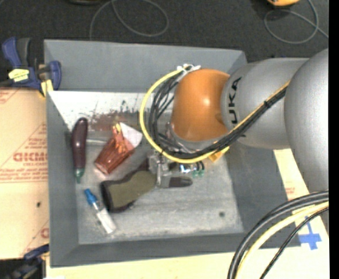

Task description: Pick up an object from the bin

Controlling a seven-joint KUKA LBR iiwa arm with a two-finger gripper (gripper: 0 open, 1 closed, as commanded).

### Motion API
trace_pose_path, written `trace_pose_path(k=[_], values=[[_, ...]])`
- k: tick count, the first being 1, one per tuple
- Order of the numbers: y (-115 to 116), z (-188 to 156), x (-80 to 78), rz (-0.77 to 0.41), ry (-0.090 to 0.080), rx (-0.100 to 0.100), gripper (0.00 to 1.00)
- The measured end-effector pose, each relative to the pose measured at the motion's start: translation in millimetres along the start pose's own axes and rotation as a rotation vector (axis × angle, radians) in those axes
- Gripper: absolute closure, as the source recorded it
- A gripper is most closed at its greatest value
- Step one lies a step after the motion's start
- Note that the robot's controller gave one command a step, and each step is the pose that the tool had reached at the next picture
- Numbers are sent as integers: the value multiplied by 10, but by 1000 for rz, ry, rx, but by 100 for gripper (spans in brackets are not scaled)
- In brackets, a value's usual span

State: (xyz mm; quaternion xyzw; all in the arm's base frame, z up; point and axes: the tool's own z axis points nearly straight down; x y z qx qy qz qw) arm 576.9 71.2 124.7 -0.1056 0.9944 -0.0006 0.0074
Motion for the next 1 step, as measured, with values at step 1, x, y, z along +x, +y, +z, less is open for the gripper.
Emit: trace_pose_path(k=[1], values=[[-49,-334,-36,107,1,1,100]])
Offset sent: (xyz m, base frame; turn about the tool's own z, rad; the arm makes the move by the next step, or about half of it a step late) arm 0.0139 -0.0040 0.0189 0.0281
